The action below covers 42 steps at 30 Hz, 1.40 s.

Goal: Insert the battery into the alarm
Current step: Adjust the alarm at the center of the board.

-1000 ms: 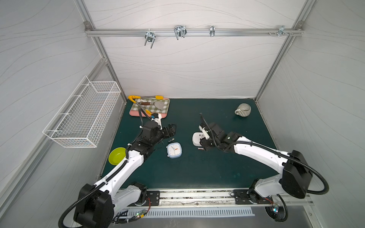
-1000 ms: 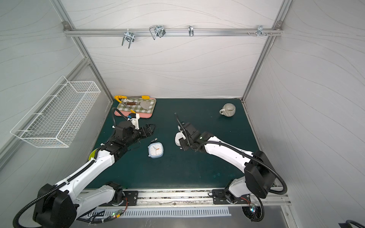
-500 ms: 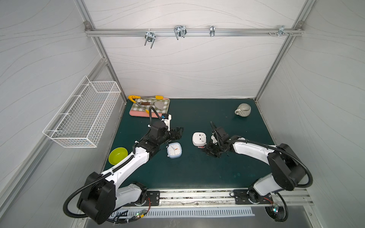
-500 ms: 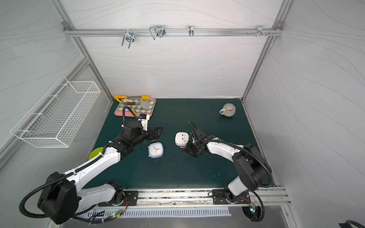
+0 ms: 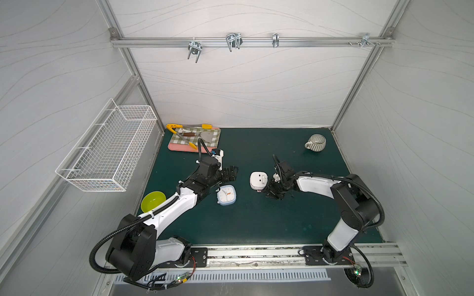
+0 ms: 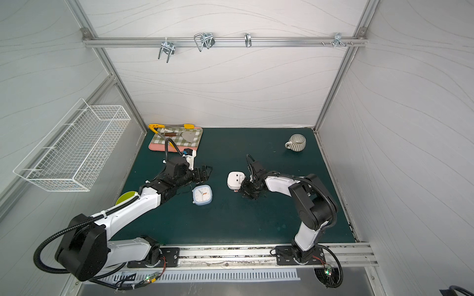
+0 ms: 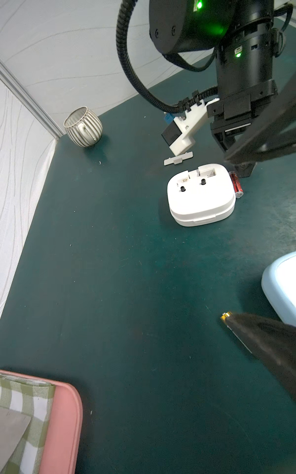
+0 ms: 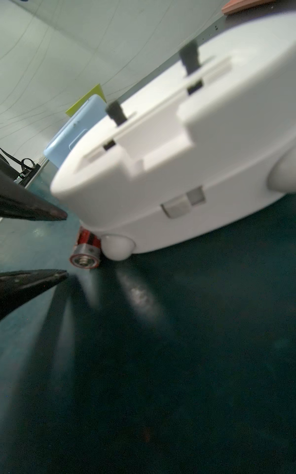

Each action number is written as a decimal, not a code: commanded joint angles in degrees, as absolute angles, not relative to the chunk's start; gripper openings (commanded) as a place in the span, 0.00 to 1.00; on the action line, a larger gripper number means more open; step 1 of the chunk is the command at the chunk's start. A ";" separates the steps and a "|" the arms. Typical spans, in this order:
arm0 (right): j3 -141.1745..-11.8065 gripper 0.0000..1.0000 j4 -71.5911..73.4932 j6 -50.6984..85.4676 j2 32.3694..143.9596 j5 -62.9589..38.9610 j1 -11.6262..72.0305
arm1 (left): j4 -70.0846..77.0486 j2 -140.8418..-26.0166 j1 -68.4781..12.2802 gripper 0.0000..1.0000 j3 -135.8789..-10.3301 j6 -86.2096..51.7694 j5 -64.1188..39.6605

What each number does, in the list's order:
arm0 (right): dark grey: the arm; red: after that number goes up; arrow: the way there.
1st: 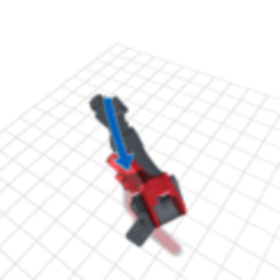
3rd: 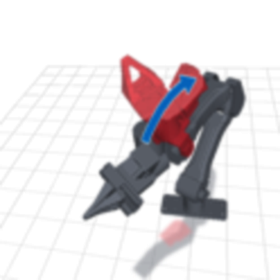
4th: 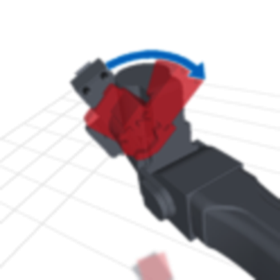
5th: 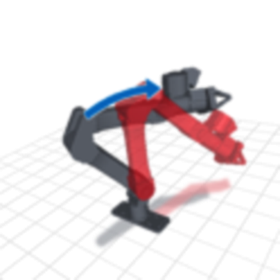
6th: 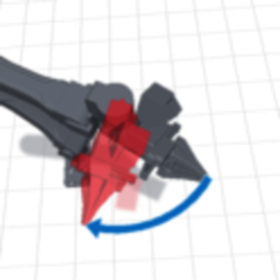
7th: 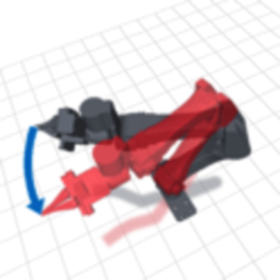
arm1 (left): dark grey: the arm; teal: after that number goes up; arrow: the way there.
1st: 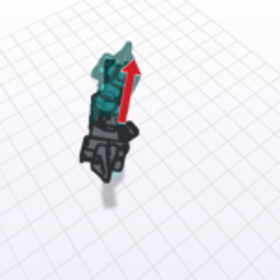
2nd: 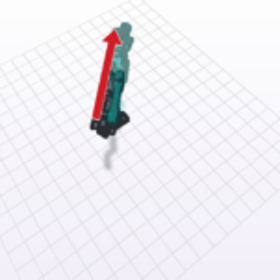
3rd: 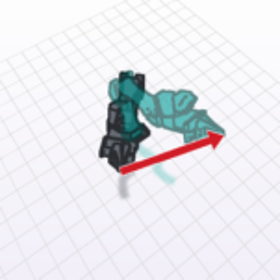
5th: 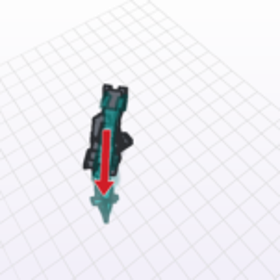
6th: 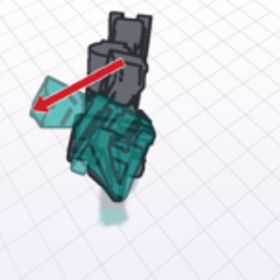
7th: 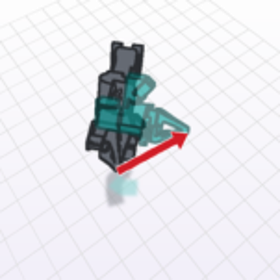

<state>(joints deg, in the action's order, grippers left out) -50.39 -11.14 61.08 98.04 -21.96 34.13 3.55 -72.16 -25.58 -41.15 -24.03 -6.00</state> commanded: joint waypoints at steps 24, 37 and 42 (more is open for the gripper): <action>-64.24 0.28 -28.44 47.51 106.05 -16.34 34.62 | 7.76 -69.93 -25.75 0.93 -40.39 -22.99 -5.71; -48.52 0.40 -19.10 42.46 83.97 -14.05 29.68 | 2.22 -80.08 -37.17 0.71 -46.55 12.69 -20.76; -41.27 0.42 -19.53 39.38 73.09 -14.30 22.29 | -3.37 -88.98 -42.75 0.59 -51.18 28.33 -19.31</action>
<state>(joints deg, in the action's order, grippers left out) -43.94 -19.16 42.02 76.93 -15.00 24.84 0.36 -85.47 -40.88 -47.62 13.28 -17.93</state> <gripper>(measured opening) 0.420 0.603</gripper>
